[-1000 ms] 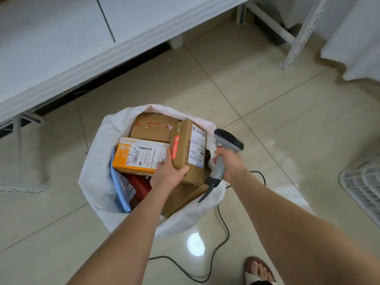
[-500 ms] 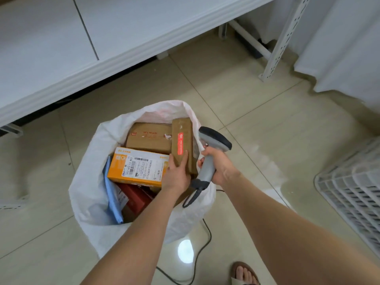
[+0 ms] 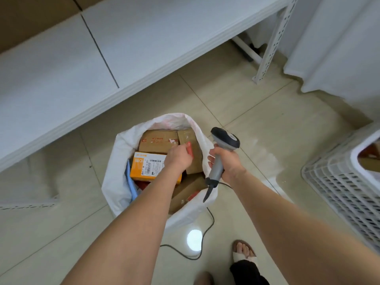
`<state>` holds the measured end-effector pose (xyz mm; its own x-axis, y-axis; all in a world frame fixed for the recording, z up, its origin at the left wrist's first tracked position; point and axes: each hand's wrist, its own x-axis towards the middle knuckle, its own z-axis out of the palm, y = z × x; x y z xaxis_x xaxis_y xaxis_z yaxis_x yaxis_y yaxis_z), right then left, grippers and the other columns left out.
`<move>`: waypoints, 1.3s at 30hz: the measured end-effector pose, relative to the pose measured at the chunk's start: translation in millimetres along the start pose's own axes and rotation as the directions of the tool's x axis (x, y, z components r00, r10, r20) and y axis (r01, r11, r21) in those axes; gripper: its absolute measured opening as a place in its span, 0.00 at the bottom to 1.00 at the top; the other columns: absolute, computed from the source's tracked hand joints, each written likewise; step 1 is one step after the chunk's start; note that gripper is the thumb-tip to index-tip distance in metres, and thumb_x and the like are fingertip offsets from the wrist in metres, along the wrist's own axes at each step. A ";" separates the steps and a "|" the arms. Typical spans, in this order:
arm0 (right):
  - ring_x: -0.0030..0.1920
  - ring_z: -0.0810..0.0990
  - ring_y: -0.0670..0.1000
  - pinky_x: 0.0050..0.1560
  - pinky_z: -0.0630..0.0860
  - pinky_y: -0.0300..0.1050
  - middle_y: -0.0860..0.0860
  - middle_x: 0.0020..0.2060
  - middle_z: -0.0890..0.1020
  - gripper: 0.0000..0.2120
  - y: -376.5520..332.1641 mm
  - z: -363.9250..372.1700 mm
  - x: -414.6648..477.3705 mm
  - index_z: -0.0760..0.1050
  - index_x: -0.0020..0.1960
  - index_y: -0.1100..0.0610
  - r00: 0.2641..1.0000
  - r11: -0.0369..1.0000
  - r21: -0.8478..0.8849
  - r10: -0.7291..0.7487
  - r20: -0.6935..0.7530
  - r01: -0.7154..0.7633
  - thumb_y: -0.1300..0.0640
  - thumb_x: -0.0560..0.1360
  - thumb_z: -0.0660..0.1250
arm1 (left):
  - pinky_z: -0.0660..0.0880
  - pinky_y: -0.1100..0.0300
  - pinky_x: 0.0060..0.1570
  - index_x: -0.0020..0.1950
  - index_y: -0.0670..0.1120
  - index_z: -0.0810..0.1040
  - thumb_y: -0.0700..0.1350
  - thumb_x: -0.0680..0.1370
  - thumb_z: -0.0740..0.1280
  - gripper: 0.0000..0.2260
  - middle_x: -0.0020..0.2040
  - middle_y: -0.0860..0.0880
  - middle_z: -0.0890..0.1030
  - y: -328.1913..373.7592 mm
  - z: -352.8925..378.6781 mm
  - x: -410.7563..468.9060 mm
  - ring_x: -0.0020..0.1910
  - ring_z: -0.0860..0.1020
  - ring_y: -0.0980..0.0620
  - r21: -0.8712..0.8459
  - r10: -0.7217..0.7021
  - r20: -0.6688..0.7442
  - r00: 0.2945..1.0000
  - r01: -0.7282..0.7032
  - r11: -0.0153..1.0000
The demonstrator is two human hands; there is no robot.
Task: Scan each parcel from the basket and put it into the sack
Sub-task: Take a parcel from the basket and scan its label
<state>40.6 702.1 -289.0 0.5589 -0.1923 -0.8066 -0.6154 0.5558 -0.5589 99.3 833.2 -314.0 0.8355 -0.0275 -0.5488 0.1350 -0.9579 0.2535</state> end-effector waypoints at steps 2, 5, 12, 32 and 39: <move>0.37 0.76 0.52 0.52 0.76 0.51 0.55 0.35 0.77 0.08 -16.3 -2.6 -32.4 0.73 0.40 0.58 0.999 1.000 -0.016 -0.024 0.024 0.024 0.69 0.73 0.68 | 0.76 0.48 0.54 0.69 0.48 0.72 0.44 0.81 0.57 0.16 0.67 0.42 0.68 13.0 -24.2 -20.1 0.58 0.75 0.42 0.016 0.026 -0.012 1.000 -0.026 1.000; 0.33 0.74 0.51 0.40 0.74 0.46 0.56 0.32 0.76 0.10 -40.0 -9.2 -79.9 0.71 0.37 0.59 0.999 0.999 0.026 -0.045 -0.016 0.045 0.70 0.73 0.66 | 0.77 0.51 0.48 0.63 0.49 0.76 0.42 0.79 0.59 0.14 0.65 0.43 0.73 36.2 -56.6 -51.7 0.56 0.76 0.43 0.035 0.079 -0.027 0.996 -0.078 0.996; 0.26 0.74 0.49 0.32 0.73 0.41 0.56 0.30 0.77 0.06 -76.2 -56.8 -186.1 0.73 0.40 0.61 0.990 0.981 0.171 -0.075 -0.118 0.094 0.69 0.75 0.64 | 0.74 0.49 0.59 0.71 0.48 0.71 0.38 0.79 0.57 0.20 0.69 0.43 0.69 109.5 -108.4 -135.4 0.60 0.75 0.43 0.120 0.217 0.022 0.976 -0.218 0.968; 0.25 0.74 0.47 0.29 0.73 0.39 0.52 0.26 0.78 0.02 -105.3 -449.6 -424.1 0.75 0.44 0.62 0.895 0.847 0.416 -0.141 -0.423 0.330 0.64 0.75 0.65 | 0.71 0.50 0.63 0.66 0.47 0.75 0.40 0.78 0.57 0.18 0.67 0.43 0.71 449.6 46.1 -440.9 0.63 0.73 0.43 0.172 0.600 0.175 0.780 -0.625 0.762; 0.22 0.75 0.44 0.31 0.74 0.38 0.52 0.29 0.79 0.03 -96.3 -584.9 -453.1 0.78 0.45 0.62 0.852 0.810 0.464 -0.080 -0.517 0.358 0.62 0.75 0.67 | 0.72 0.50 0.62 0.69 0.46 0.72 0.40 0.79 0.58 0.18 0.68 0.43 0.71 535.9 140.1 -525.0 0.63 0.73 0.43 0.176 0.664 0.270 0.697 -0.714 0.678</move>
<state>-478.5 262.6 17.8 0.2380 -0.6270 -0.7418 -0.0399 0.7568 -0.6524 -341.6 294.3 -1.6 0.5283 -0.7324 -0.4296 -0.5984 -0.6801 0.4235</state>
